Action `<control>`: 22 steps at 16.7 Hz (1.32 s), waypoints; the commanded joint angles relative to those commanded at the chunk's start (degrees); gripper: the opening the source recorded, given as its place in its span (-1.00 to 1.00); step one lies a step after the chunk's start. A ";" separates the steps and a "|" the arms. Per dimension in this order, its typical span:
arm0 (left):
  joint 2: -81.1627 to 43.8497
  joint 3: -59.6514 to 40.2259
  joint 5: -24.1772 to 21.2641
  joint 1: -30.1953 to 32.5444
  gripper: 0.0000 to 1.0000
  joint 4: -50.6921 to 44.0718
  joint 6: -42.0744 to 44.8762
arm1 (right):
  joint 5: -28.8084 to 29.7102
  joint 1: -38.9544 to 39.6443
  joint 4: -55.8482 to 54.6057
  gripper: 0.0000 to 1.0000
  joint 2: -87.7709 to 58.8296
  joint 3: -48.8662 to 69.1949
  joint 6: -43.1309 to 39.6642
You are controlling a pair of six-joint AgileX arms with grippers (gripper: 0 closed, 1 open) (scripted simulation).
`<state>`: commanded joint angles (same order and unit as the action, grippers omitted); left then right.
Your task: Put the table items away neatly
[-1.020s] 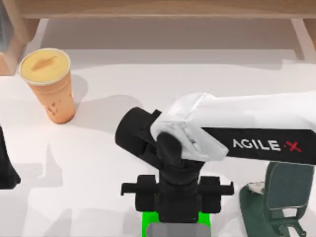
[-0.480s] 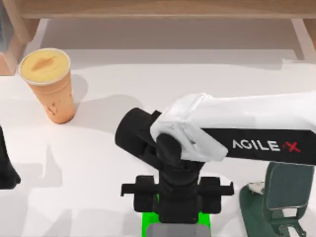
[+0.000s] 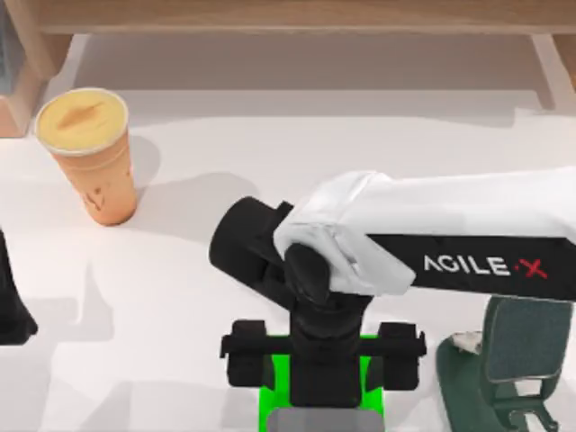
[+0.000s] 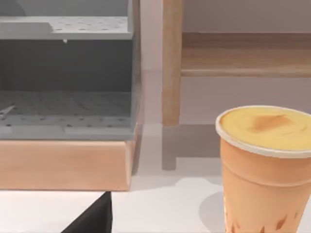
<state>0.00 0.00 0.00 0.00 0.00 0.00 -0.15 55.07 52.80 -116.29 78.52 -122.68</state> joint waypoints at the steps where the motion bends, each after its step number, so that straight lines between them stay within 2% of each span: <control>1: 0.00 0.00 0.00 0.00 1.00 0.00 0.00 | 0.00 0.00 0.00 1.00 0.00 0.00 0.00; 5: 0.00 0.00 0.00 0.00 1.00 0.00 0.00 | 0.04 -0.46 0.06 1.00 0.16 0.40 0.57; 9: 0.00 0.00 0.00 0.00 1.00 0.00 0.00 | 0.59 -6.03 0.12 1.00 1.04 3.08 8.61; 16: 0.00 0.00 0.00 0.00 1.00 0.00 0.00 | 1.71 -24.91 0.95 1.00 2.14 6.19 37.08; 22: 0.00 0.00 0.00 0.00 1.00 0.00 0.00 | 1.23 -42.57 2.56 1.00 5.02 3.52 63.80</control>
<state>0.00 0.00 0.00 0.00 0.00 0.00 1.08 12.50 55.35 -111.28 82.04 -58.89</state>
